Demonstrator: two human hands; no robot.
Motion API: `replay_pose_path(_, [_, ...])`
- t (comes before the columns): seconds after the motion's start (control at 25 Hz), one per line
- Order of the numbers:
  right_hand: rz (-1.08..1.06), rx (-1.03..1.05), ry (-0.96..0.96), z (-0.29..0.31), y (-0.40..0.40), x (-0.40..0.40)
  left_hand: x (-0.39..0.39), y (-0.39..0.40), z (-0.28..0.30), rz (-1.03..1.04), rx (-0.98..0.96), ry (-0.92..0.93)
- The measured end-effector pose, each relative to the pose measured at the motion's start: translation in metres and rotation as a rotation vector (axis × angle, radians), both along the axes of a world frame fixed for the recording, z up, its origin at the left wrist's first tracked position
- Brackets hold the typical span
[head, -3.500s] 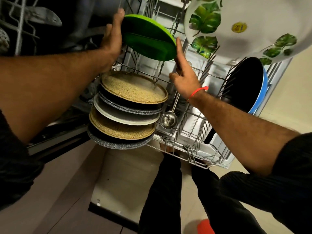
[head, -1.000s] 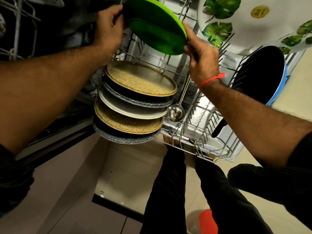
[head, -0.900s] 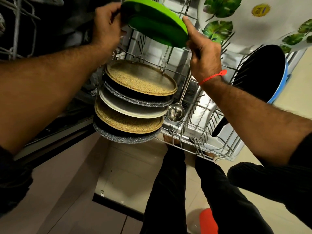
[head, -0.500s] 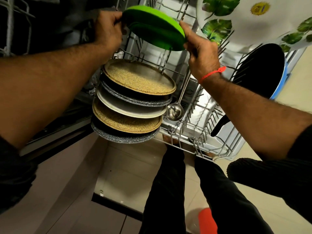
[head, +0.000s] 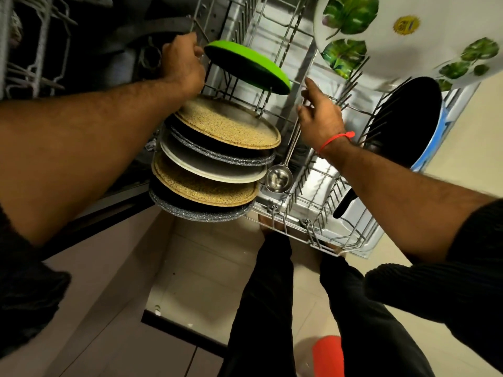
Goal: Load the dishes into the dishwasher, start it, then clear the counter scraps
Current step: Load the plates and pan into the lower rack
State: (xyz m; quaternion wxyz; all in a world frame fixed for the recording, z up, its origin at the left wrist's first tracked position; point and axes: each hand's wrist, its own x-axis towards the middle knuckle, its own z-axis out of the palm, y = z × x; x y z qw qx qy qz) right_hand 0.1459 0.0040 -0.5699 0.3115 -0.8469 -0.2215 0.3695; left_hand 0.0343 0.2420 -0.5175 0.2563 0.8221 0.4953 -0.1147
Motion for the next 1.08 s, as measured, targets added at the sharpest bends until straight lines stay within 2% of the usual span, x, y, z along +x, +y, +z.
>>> replay_pose_path(0.16, [-0.006, 0.04, 0.034, 0.036, -0.022, 0.0, -0.02, -0.028, 0.033, 0.166, 0.038, -0.184])
replay_pose_path(0.24, [0.004, 0.055, 0.042, 0.063, -0.029, -0.001, -0.037, -0.052, 0.061, 0.16, 0.101, -0.233])
replay_pose_path(0.36, [-0.004, 0.075, 0.07, 0.11, -0.039, -0.006, -0.065, -0.097, 0.109, 0.144, 0.068, -0.317])
replay_pose_path(0.6, [0.138, 0.118, 0.177, 0.248, -0.066, -0.042, -0.12, -0.195, 0.228, 0.364, -0.025, -0.399])
replay_pose_path(0.8, [0.304, 0.134, 0.263, 0.374, -0.088, -0.094, -0.178, -0.276, 0.346, 0.452, 0.085, -0.483])
replay_pose_path(1.08, [0.732, 0.261, 0.207, 0.46, -0.065, -0.212, -0.31, -0.317, 0.428, 0.686, 0.423, -0.549])
